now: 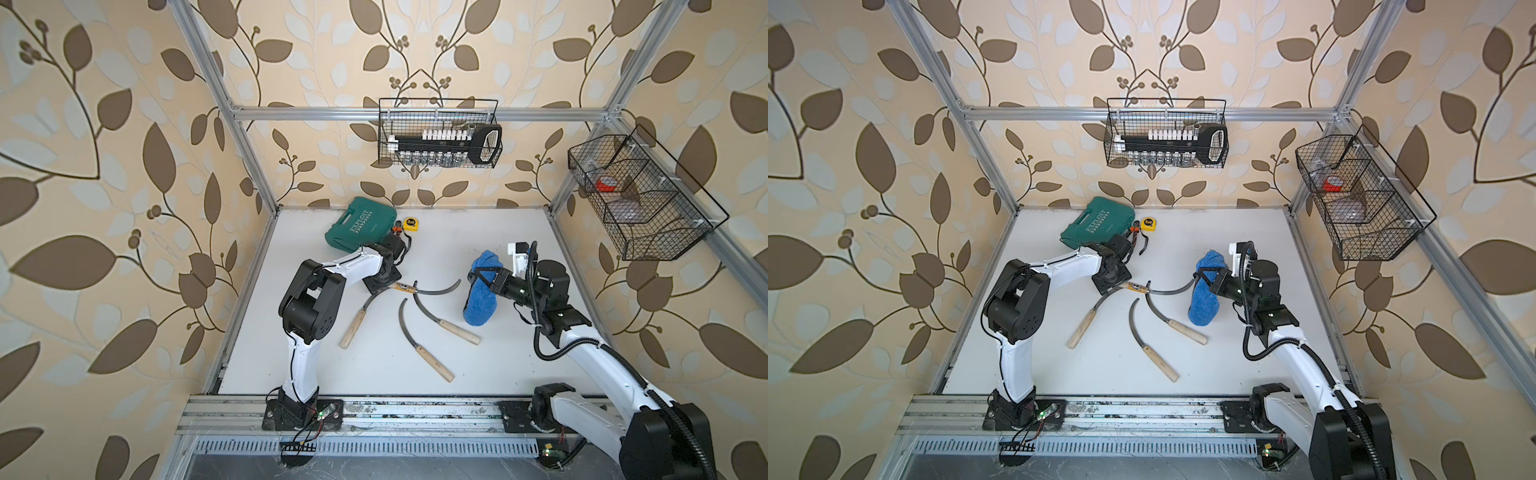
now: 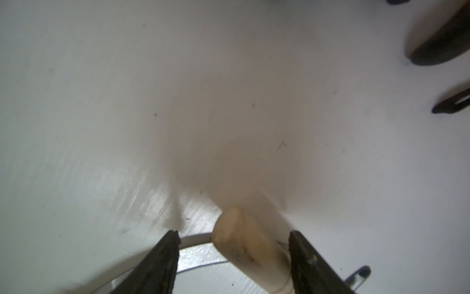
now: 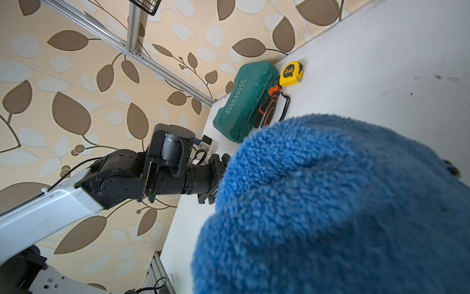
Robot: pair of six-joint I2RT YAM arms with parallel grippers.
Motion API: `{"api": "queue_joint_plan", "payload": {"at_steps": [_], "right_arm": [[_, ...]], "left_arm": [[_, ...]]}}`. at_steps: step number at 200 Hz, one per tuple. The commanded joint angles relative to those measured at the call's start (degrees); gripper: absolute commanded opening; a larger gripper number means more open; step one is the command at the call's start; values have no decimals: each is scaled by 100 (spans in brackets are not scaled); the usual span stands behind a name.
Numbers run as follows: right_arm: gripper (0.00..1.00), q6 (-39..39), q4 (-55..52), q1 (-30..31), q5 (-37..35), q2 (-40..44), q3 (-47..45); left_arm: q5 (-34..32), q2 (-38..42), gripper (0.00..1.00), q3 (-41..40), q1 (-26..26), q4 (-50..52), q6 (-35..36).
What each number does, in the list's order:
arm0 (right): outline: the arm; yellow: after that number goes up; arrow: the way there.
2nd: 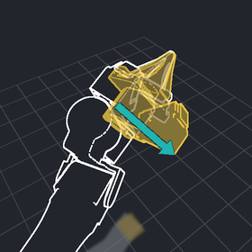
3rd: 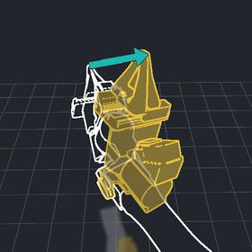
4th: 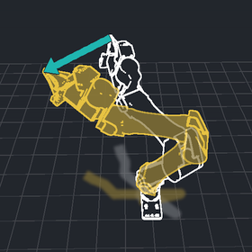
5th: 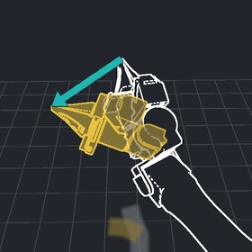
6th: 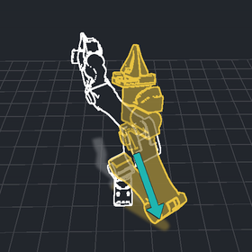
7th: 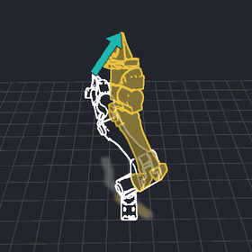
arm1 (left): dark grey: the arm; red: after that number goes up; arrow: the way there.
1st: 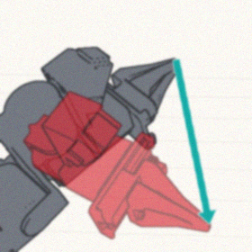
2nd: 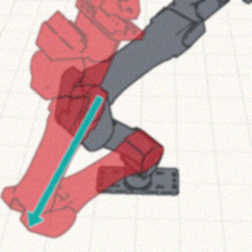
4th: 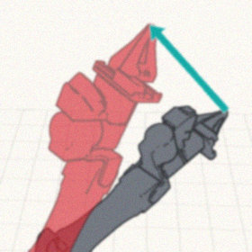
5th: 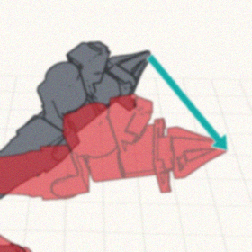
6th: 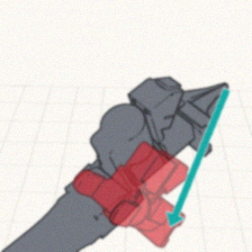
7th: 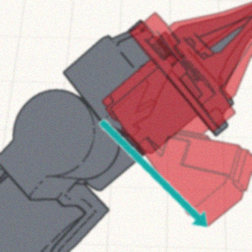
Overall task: Wipe small sickles with rags
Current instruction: Pick up the small sickle from the center of the board.
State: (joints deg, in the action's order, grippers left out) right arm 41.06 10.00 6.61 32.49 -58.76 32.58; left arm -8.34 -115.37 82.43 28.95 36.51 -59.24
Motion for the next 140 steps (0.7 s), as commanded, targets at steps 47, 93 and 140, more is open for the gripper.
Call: {"api": "queue_joint_plan", "payload": {"at_steps": [47, 93, 140], "right_arm": [[5, -110, 11, -21, -65, 79, -83], [6, -124, -26, -28, -41, 127, -85], [6, -133, -77, -25, -6, 213, -110]], "left_arm": [[-284, -94, 62, 379, 111, 187, -145], [-383, -251, 68, 664, 320, 423, -275], [-462, -479, 62, 859, 410, 541, -305]]}}
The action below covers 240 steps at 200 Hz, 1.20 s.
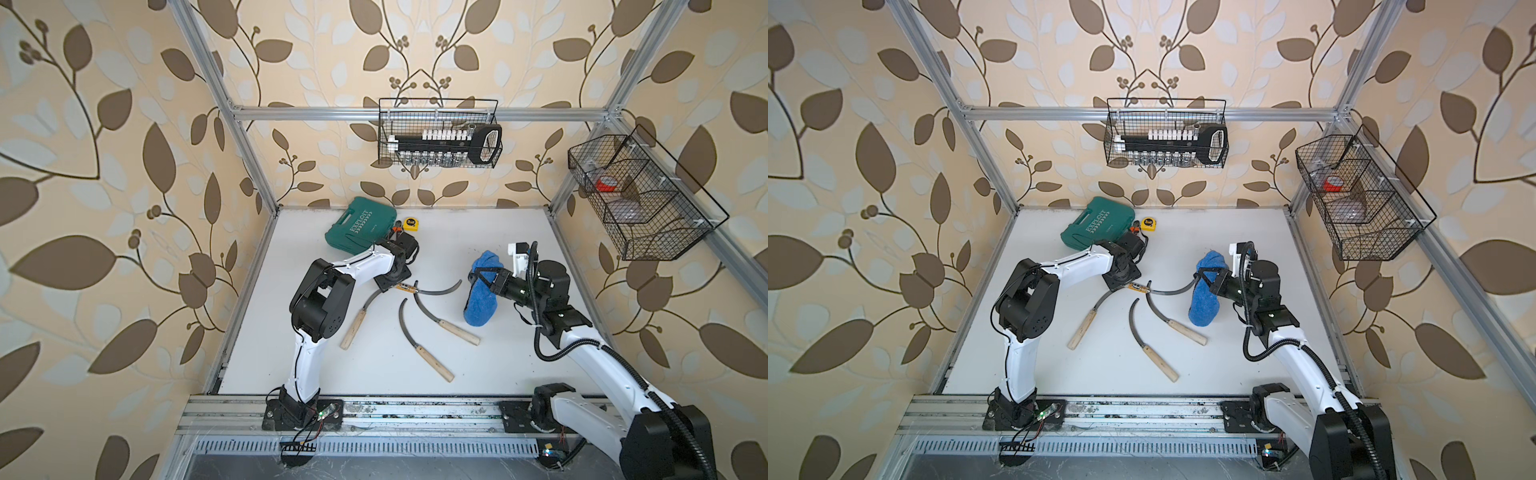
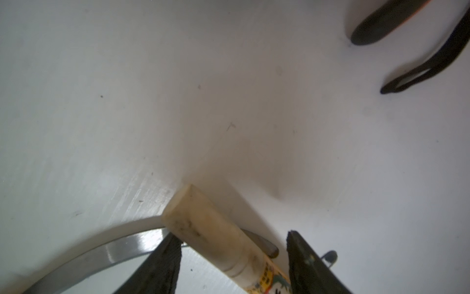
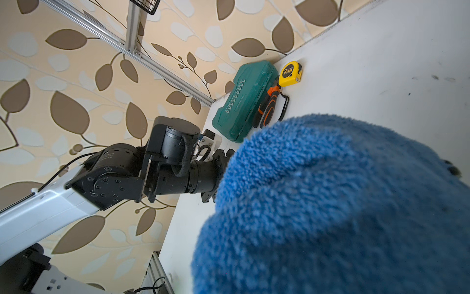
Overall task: Wipe small sickles with rags
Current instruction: Pick up the small sickle from the center of the board.
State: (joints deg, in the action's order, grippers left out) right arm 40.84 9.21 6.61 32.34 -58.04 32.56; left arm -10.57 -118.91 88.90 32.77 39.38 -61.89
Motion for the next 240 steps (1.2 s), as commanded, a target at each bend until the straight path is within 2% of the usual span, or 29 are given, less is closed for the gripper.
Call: {"api": "queue_joint_plan", "payload": {"at_steps": [1, 33, 87, 126, 149, 198, 240], "right_arm": [[6, -111, 10, -27, 9, 143, -109], [6, -120, -3, -27, 0, 139, -109], [6, -146, 19, -28, -9, 57, -91], [6, -159, 23, -28, -24, 12, -63], [6, -164, 26, -24, -32, 5, -65], [6, -199, -37, -28, -69, -14, 8], [6, -268, -112, 37, -71, -102, 219]], "left_arm": [[-242, -133, 62, 213, 27, 255, -42], [-268, -388, 55, 483, 27, 400, -17], [-442, -640, 56, 800, 34, 576, 1], [-496, -594, 34, 875, 28, 589, 61], [-560, -479, 25, 887, 31, 589, 89], [-829, -108, 22, 873, 161, 533, 139], [-1185, 385, 11, 848, 295, 259, 344]]}}
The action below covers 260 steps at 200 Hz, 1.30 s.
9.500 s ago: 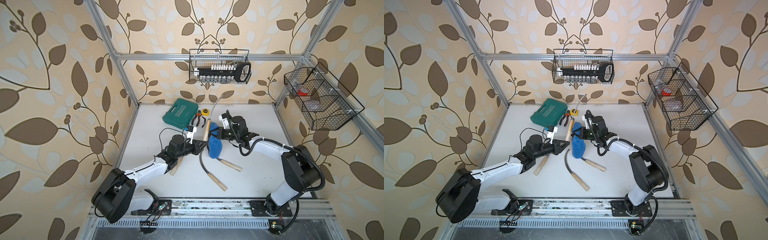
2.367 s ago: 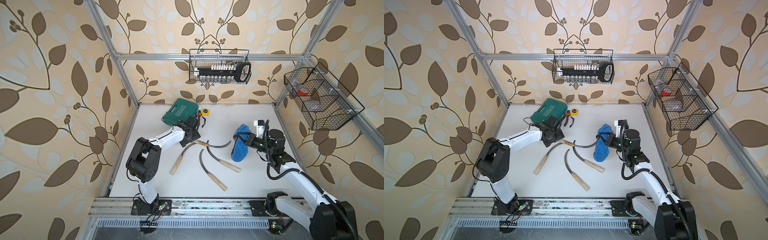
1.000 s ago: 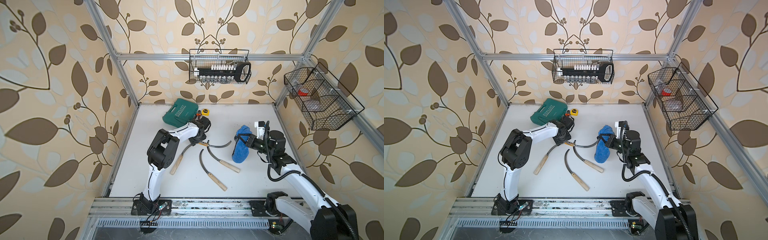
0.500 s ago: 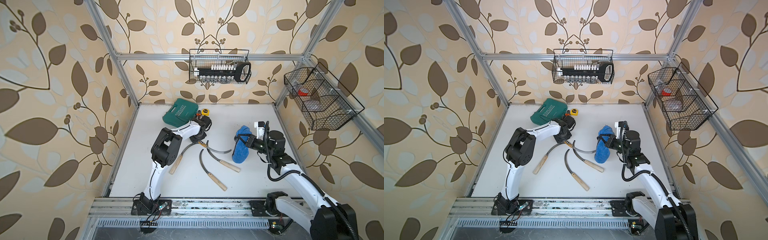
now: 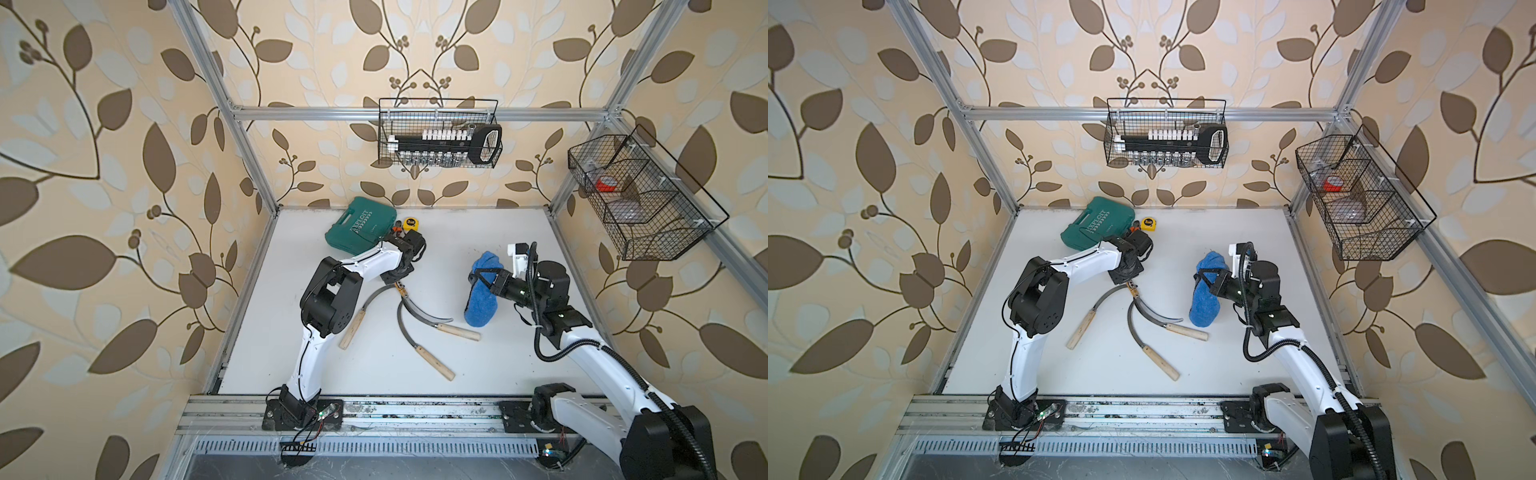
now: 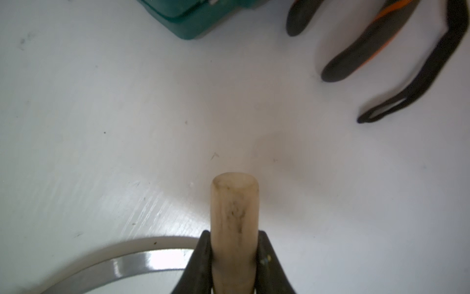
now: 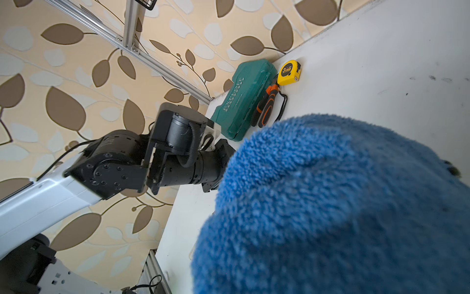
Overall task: Wipe small sickles with rags
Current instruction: Pick up the small sickle from the center of the board, then wipe the small sickle.
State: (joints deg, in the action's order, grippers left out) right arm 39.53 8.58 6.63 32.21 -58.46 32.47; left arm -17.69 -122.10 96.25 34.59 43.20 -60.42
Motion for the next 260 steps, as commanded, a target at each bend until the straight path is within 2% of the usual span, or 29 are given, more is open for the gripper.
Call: {"api": "queue_joint_plan", "payload": {"at_steps": [1, 29, 61, 85, 113, 145, 180, 196, 211, 260], "right_arm": [[6, -138, -49, 42, -57, -60, 235], [6, -271, -108, 431, -192, -193, 448], [6, -343, 9, 1057, -291, -640, 791], [4, -306, 112, 1364, -402, -1171, 1055], [4, -158, 422, 1551, -475, -1776, 1195], [0, 91, 949, 1587, -20, -2687, 1569], [0, 122, 823, 1621, -116, -3080, 2049], [0, 74, 671, 1619, -272, -3011, 2128], [0, 72, 619, 1626, -350, -2906, 2118], [0, 546, 979, 1790, -728, -2883, 1987]], "left_arm": [[-481, 714, 11, 114, 120, -134, 207], [-960, 1043, 8, -40, 340, -517, 573], [-1931, 1427, 0, -460, 761, -910, 845], [-2637, 1766, 0, -1123, 1037, -1599, 1022], [-2982, 1862, 0, -1585, 1068, -1984, 930], [-3158, 1997, 0, -2306, 1068, -3398, 1507], [-3297, 1778, 0, -1702, 997, -3320, 1901], [-3107, 1675, 0, -1225, 862, -2801, 1793], [-2884, 1698, 0, -1106, 737, -2748, 1763], [-2688, 2113, 0, -1925, 698, -3430, 1187]]}}
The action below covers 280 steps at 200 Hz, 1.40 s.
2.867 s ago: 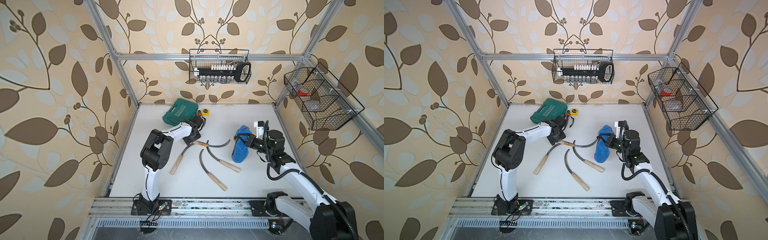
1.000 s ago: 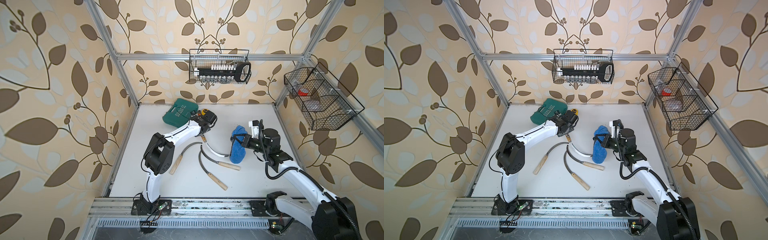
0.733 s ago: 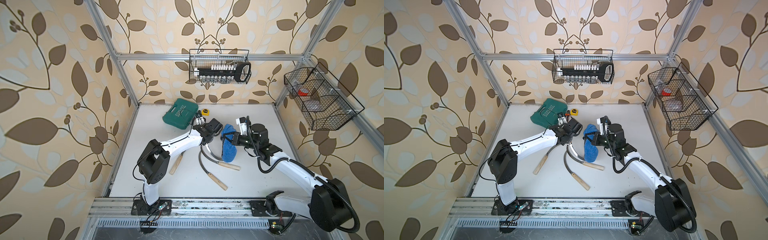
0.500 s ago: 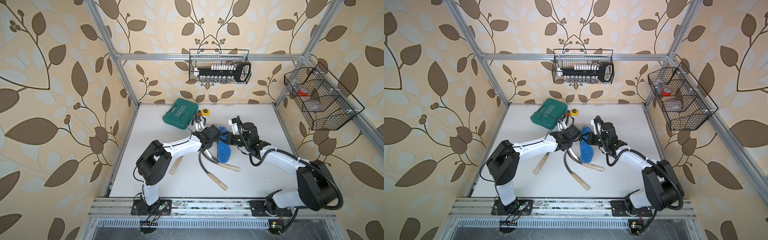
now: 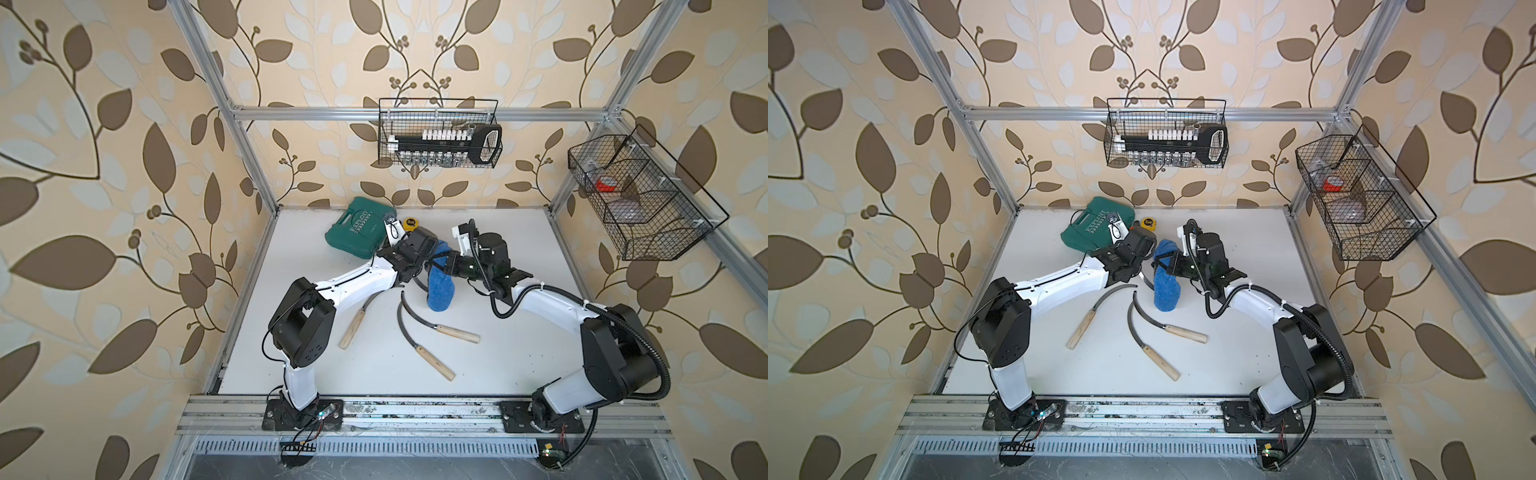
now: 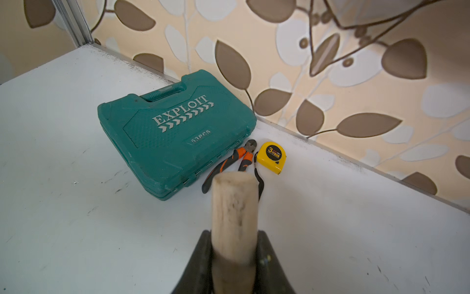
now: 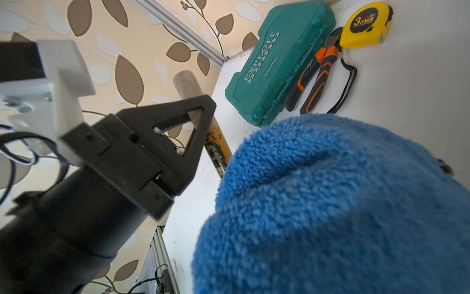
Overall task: Wipe small sickles with rags
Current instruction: Wipe the small sickle.
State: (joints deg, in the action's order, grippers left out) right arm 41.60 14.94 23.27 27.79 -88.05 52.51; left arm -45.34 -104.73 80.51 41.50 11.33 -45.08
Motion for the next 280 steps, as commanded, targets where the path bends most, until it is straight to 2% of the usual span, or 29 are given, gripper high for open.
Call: {"api": "queue_joint_plan", "payload": {"at_steps": [1, 35, 80, 103, 136, 184, 215, 251, 280], "right_arm": [[0, 357, 361, 135, -294, 68, -24], [0, 452, 385, 556, -751, -206, 257], [0, 561, 417, 984, -1368, -698, 392], [0, 316, 248, 1265, -1836, -686, 374], [0, 25, 483, 1424, -1919, -649, 188], [0, -485, 185, 1475, -2107, -756, 313], [0, -756, -153, 1497, -2858, -877, 366], [0, -1122, -158, 1488, -3271, -908, 150], [0, -1323, -185, 1479, -4027, -723, -135]], "left_arm": [[73, 384, 0, -365, 8, -249, -350], [-5, 485, 0, -581, 8, -340, -636], [-356, 548, 0, -68, -5, 1036, -1287], [-280, 464, 0, 320, -36, 1608, -1331], [-65, 522, 0, 272, -92, 1413, -1244], [406, 653, 0, 97, -271, 1196, -1198], [334, 733, 0, 70, -291, 1394, -1316], [374, 868, 0, -20, -347, 1377, -1302], [486, 897, 0, 47, -430, 1578, -1371]]}}
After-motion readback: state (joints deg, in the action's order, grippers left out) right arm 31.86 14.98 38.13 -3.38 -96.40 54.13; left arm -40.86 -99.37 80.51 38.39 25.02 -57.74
